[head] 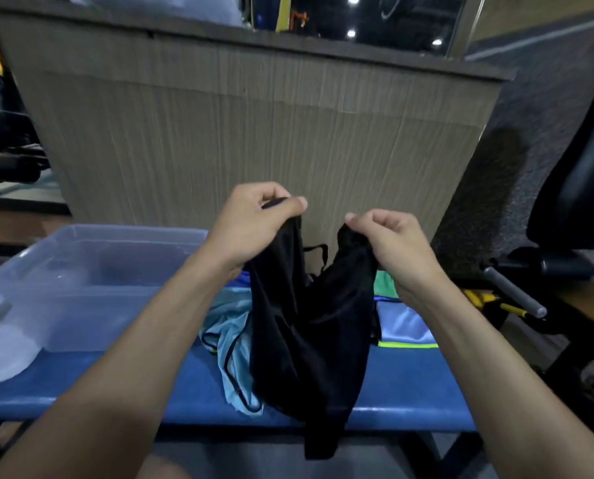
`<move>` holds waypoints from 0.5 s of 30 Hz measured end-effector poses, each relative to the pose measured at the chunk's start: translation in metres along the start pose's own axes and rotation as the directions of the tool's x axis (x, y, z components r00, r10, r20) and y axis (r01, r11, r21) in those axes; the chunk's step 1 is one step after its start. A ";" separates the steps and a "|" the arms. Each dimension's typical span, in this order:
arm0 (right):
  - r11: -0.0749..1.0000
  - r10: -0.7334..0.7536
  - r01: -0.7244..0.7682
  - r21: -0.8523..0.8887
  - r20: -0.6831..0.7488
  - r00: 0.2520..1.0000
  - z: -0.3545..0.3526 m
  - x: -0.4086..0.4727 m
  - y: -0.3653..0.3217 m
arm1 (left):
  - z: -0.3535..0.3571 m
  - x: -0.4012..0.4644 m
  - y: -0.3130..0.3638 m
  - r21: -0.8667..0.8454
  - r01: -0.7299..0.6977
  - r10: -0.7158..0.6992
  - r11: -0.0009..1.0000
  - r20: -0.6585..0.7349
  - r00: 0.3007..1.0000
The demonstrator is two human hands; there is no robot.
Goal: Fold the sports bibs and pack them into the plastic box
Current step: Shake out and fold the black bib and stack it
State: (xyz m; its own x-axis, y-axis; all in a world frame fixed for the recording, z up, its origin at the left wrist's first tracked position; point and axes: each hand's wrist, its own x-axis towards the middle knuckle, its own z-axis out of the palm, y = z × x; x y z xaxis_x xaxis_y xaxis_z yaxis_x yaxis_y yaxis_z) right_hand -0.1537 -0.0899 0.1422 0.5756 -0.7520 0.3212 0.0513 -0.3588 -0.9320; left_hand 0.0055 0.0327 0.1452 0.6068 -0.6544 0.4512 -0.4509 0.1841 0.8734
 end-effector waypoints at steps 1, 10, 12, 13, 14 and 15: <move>0.996 0.027 -0.028 0.085 0.020 0.999 0.003 -0.004 -0.010 | 0.001 0.000 0.011 -0.087 0.022 -0.019 0.996 0.031 0.999; 0.961 0.125 -0.130 0.243 0.038 0.991 0.033 -0.038 -0.015 | 0.007 -0.032 0.006 -0.264 0.174 -0.139 0.949 0.146 0.980; 0.956 0.138 -0.144 0.257 0.039 0.990 0.037 -0.041 -0.015 | 0.006 -0.038 0.004 -0.244 0.149 -0.121 0.958 0.126 0.985; 0.958 0.137 -0.141 0.250 0.035 0.990 0.039 -0.042 -0.016 | 0.005 -0.041 0.003 -0.229 0.137 -0.112 0.964 0.117 0.987; 0.962 0.128 -0.130 0.238 0.024 0.991 0.040 -0.042 -0.016 | 0.005 -0.043 0.002 -0.215 0.127 -0.106 0.968 0.109 0.988; 0.969 0.118 -0.118 0.219 0.010 0.993 0.041 -0.041 -0.015 | 0.005 -0.045 0.003 -0.205 0.120 -0.100 0.971 0.106 0.989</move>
State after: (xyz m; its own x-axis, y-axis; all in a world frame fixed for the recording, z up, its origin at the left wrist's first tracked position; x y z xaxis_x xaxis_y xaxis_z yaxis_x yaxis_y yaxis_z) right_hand -0.1448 -0.0306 0.1362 0.5859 -0.7835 0.2070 0.1610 -0.1378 -0.9773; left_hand -0.0261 0.0593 0.1263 0.5756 -0.7437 0.3400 -0.2313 0.2507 0.9400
